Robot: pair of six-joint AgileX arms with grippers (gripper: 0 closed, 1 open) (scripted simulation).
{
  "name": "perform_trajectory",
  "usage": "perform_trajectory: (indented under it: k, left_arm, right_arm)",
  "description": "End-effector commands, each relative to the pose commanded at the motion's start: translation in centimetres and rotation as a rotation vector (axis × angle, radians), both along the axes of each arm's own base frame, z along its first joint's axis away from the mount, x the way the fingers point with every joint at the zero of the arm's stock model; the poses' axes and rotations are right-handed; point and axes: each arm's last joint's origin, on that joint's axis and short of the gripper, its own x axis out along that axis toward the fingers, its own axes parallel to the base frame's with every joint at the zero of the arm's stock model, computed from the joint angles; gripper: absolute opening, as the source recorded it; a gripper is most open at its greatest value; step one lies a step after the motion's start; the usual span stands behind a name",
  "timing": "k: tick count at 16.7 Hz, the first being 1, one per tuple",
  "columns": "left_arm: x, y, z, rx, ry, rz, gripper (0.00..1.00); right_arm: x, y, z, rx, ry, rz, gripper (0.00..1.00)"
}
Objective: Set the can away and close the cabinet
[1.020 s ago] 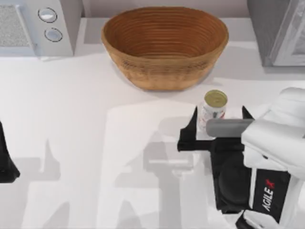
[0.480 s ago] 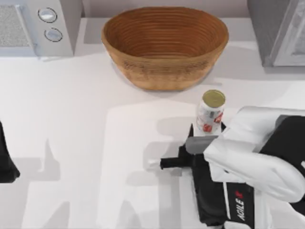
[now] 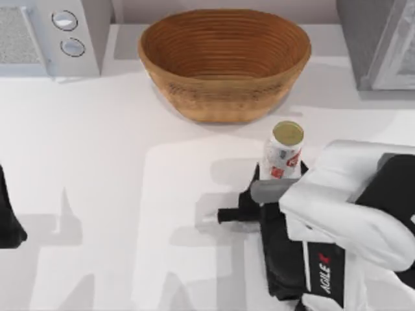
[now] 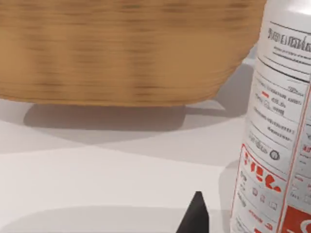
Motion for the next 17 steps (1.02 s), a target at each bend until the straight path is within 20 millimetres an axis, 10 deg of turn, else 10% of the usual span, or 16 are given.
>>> perform_trajectory:
  k: [17]
  left_arm:
    - [0.0, 0.0, 0.0, 0.0, 0.0, 0.0, 1.0]
  right_arm:
    - [3.6, -1.4, 1.1, -0.003, -0.011, -0.014, 1.0]
